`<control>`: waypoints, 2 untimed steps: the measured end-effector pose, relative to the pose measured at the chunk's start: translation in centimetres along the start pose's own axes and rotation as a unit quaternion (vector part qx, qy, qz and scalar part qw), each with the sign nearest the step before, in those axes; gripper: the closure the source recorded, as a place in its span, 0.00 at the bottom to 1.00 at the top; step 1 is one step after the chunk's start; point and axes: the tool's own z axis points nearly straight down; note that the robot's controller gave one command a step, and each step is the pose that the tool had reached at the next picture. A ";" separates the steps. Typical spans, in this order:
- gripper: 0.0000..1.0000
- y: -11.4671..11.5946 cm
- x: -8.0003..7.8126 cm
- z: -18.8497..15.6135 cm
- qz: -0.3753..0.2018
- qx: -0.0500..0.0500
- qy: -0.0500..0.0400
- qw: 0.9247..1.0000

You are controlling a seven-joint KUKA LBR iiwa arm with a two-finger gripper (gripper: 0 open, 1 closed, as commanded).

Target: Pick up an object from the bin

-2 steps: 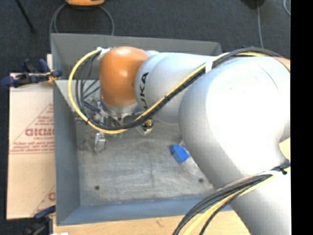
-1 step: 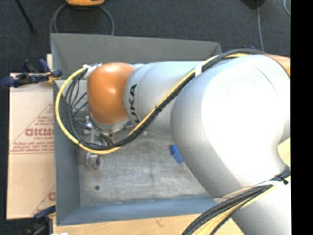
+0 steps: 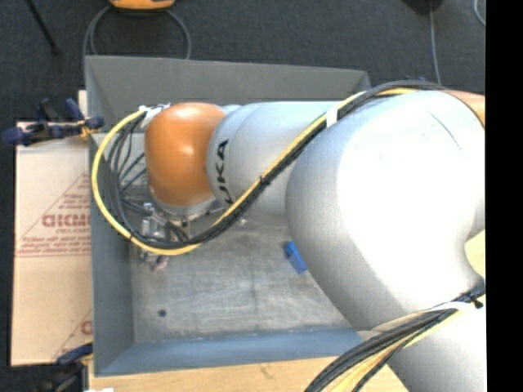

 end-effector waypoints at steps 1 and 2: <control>1.00 -3.4 -4.0 -3.0 0.206 0.002 -0.001 0.979; 1.00 -3.9 -4.6 -8.7 0.218 0.002 -0.002 0.976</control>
Offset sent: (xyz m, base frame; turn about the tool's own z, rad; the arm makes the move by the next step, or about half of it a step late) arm 0.0390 -0.0307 0.0275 0.4144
